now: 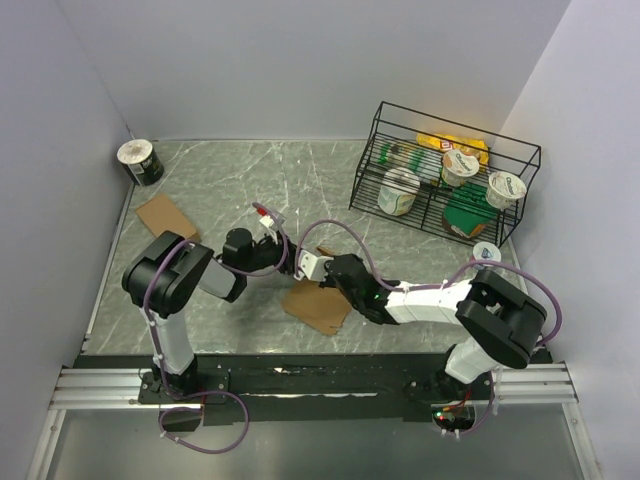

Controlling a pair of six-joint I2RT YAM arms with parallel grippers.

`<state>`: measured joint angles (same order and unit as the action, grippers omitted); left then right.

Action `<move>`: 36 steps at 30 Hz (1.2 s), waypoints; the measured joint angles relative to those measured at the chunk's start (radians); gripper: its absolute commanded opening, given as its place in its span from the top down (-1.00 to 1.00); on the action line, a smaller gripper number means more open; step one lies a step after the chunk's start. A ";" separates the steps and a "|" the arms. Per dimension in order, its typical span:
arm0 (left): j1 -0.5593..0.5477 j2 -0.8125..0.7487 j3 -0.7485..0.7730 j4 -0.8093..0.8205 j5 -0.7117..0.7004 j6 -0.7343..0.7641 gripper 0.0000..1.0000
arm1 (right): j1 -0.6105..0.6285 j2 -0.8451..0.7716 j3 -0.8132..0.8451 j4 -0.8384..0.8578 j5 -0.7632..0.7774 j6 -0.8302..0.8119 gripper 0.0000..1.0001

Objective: Fold the paper box

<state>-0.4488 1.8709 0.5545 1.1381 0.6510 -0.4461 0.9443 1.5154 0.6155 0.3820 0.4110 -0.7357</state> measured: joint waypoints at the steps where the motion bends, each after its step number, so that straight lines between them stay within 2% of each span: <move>1: -0.003 -0.006 -0.006 0.001 -0.013 0.007 0.04 | 0.003 0.000 0.000 0.000 0.005 -0.003 1.00; 17: -0.034 -0.095 -0.158 0.062 -0.129 0.032 0.11 | 0.117 0.030 -0.014 0.085 0.151 -0.086 1.00; 27: -0.034 -0.096 -0.263 0.138 -0.162 -0.013 0.12 | 0.151 0.032 -0.040 0.160 0.208 -0.127 1.00; 29: -0.034 -0.096 -0.284 0.138 -0.171 -0.020 0.19 | 0.163 0.035 -0.049 0.183 0.221 -0.144 1.00; 36: -0.058 -0.103 -0.345 0.144 -0.206 -0.063 0.25 | 0.197 0.091 -0.051 0.252 0.264 -0.191 1.00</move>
<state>-0.5072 1.7676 0.2096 1.2823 0.4454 -0.5087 1.1412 1.6066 0.5644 0.6342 0.6750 -0.9268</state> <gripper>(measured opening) 0.393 0.038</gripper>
